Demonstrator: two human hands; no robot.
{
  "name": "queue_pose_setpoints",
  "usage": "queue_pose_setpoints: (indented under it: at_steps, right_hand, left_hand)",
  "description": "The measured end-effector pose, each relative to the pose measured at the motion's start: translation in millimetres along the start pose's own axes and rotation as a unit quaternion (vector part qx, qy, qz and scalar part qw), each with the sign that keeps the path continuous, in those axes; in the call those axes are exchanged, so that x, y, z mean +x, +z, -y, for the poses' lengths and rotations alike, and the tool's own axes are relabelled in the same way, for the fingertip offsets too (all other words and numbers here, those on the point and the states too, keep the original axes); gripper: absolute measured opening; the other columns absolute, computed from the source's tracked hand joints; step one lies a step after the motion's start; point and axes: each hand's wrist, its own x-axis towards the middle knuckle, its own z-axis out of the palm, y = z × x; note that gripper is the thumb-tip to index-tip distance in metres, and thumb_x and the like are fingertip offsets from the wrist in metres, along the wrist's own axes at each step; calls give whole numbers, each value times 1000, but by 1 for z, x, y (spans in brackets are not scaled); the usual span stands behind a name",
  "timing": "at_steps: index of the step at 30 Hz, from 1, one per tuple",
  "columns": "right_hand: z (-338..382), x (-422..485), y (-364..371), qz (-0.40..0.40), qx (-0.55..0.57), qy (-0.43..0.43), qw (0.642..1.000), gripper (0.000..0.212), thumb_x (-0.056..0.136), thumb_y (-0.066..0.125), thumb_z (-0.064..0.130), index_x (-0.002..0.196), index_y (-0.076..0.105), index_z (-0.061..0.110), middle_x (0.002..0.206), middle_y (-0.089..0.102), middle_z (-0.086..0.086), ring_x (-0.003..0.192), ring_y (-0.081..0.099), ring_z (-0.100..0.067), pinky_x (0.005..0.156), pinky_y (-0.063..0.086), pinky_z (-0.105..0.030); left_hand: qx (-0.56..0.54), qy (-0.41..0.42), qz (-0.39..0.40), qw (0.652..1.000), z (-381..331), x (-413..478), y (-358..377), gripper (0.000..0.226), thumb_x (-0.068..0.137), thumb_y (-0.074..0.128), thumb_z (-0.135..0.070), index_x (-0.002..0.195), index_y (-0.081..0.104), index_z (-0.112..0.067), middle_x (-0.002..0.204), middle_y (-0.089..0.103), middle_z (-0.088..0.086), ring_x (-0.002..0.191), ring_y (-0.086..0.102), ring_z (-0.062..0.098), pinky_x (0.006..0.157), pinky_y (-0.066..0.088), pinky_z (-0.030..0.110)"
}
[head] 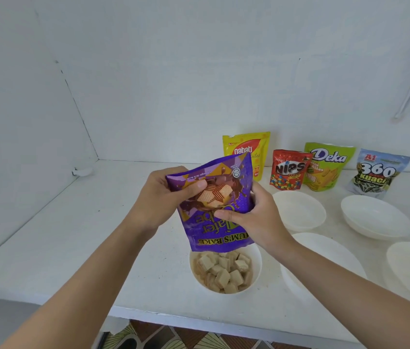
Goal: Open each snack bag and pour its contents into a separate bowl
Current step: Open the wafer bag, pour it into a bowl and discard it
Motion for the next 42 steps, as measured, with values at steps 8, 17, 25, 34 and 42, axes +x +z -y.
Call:
queue_pose_setpoints:
  at_steps: [8,17,25,34,42]
  right_hand:
    - [-19,-4,-8,-48,52,93,993,48,63,91,11,101,61,4,91,78,-8,84,75,-26,71,61,-34]
    - [-22,-8,-1,-24,338,221,914,60,80,75,2,133,50,7,120,71,-16,104,69,-29,94,54,-45]
    - [-15,-1,3,124,339,261,895,53,86,69,9,136,53,13,133,64,-12,106,67,-29,88,55,-51]
    - [-16,23,13,-111,248,235,933,19,88,71,9,106,64,8,100,76,-14,78,74,-26,73,61,-44]
    - [21,53,34,-88,119,161,976,10,96,64,13,102,67,21,88,76,-2,68,75,-20,60,60,-36]
  left_hand:
    - [-139,-43,-62,987,15,0,3,34,85,73,-18,111,70,3,108,76,19,102,72,37,94,56,50]
    - [-259,-84,-106,956,23,11,-1,34,97,63,-19,128,66,-5,125,70,18,118,66,37,98,54,53]
    - [-353,-87,-124,923,31,20,-6,40,104,52,-21,140,56,-5,137,63,19,126,61,35,101,52,52]
    - [-159,-166,-146,962,46,12,-34,62,87,73,0,130,45,-35,102,77,12,82,74,29,75,60,38]
    - [121,-169,-45,977,35,2,-72,89,80,81,-1,140,32,-44,107,68,4,99,68,23,64,57,23]
